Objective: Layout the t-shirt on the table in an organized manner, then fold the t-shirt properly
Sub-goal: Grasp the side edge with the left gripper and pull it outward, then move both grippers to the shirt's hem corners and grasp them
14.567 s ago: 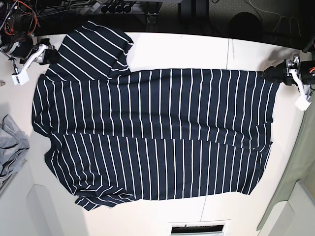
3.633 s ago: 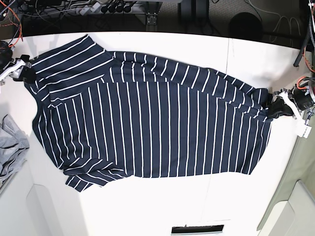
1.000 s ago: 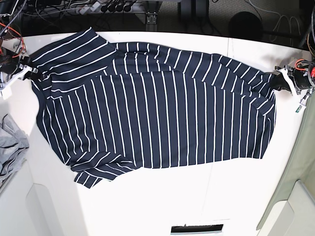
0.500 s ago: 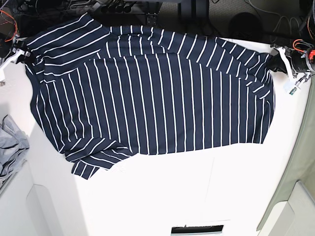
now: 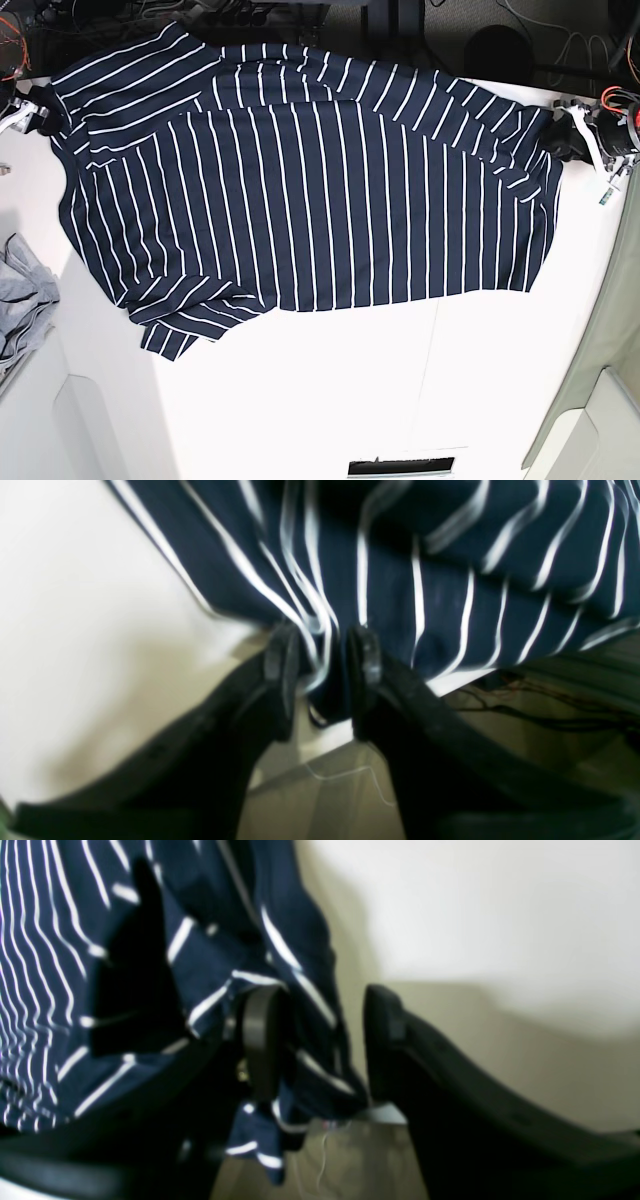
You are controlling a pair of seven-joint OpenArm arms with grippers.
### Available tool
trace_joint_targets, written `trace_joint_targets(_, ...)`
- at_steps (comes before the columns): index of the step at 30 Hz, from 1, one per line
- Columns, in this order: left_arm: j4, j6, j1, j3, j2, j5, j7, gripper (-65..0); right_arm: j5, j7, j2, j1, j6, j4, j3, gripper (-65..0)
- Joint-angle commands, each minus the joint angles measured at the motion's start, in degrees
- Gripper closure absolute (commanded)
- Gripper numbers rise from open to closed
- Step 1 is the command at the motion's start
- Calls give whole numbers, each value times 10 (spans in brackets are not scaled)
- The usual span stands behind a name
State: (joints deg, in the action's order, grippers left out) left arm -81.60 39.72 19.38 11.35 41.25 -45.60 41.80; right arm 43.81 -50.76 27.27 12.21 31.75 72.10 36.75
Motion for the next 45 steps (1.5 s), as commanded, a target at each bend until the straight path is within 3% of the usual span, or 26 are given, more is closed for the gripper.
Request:
trace_joint_targets(1,-15,3,-5,18,15,-14,-8,-199,7,24,16,-5,2,20,18,-264)
trace_joint_targets(5,-47,3,-5,49,15,-53,-3,-200,-6,65,16,-36,1,35,53,-264)
trace_joint_targets(10,-87,3,-5,50,15,-79,-2,-200,-38,106,12,-107,-1,34,43,-265)
trace_joint_targets(14,-110,3,-5,50,15,-80,-3,-203,-109,141,12,-181,-38,30,0,-266)
trace_joint_targets(16,-110,3,-5,50,15,-78,-9,-265,-154,161,13,-222,-56,12,-34,-266)
trace_joint_targets(19,-110,3,-5,50,15,-72,-16,-351,-198,195,12,-287,-63,-61,-94,-342)
trace_joint_targets(22,-109,3,-5,50,15,-37,-48,-353,-225,250,12,-344,-66,-176,-155,-431)
trace_joint_targets(27,-84,3,-30,44,14,1,-78,-353,-229,309,7,-398,-65,-345,-220,-437)
trace_joint_targets(32,5,-18,-123,17,14,5,-78,-353,-228,308,-16,-399,-20,-389,-223,-437)
trace_joint_targets(37,150,-18,-243,-28,6,7,-87,-353,-228,305,-37,-400,-12,-388,-223,-437)
trace_joint_targets(45,409,-18,-416,-98,-49,94,-190,-353,-228,293,-63,-400,-9,-387,-223,-437)
